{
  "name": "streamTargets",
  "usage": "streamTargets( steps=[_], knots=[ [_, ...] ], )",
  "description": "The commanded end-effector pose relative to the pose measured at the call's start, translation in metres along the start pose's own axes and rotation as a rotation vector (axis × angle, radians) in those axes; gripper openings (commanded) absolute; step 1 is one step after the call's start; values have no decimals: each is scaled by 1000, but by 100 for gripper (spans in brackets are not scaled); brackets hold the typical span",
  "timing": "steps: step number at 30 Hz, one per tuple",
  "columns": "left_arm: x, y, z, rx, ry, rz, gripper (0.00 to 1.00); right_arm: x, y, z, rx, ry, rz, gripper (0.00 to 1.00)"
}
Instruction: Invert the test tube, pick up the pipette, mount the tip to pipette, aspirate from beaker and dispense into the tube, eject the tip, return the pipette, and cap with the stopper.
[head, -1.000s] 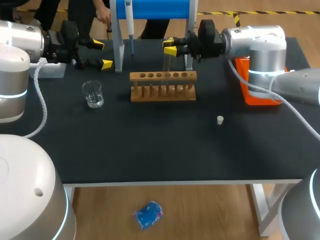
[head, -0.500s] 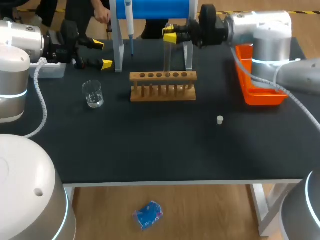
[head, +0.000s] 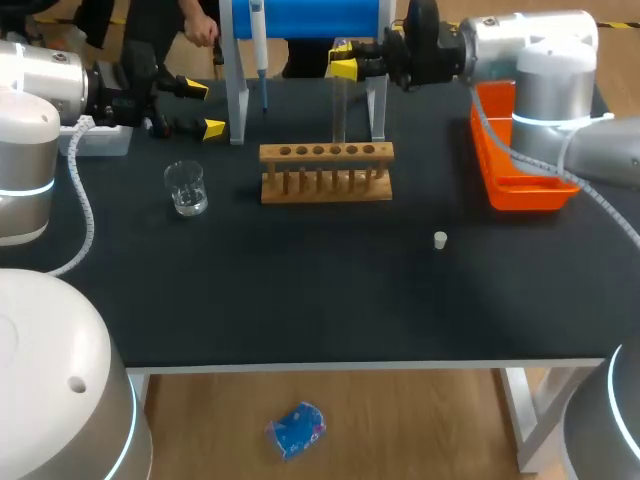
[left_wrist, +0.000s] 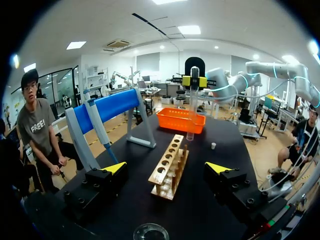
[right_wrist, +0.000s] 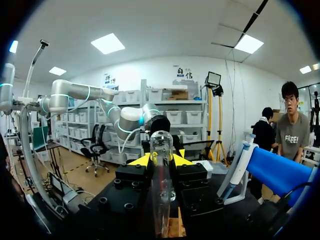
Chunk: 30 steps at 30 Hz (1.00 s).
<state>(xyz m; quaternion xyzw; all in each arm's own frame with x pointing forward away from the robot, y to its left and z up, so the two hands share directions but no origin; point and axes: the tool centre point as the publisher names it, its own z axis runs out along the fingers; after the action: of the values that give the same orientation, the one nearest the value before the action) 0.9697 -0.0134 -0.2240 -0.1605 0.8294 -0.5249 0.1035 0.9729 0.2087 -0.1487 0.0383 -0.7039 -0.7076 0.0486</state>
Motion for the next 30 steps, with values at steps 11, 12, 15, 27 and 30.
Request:
streamTargets(
  steps=[11,12,15,27,30],
  knots=[
    [14,-22,-5,58,-92,285,100,-18,7,-3,-52,17,564,0],
    [14,-23,-5,51,-108,281,100,-18,8,-3,-31,16,558,0],
    [14,-23,-5,51,-108,281,100,-18,8,-3,-32,9,585,0],
    [14,-23,-5,51,-108,281,100,-18,8,-3,-32,9,585,0],
    [14,-23,-5,51,-108,281,100,-18,8,-3,-32,9,585,0]
  ],
)
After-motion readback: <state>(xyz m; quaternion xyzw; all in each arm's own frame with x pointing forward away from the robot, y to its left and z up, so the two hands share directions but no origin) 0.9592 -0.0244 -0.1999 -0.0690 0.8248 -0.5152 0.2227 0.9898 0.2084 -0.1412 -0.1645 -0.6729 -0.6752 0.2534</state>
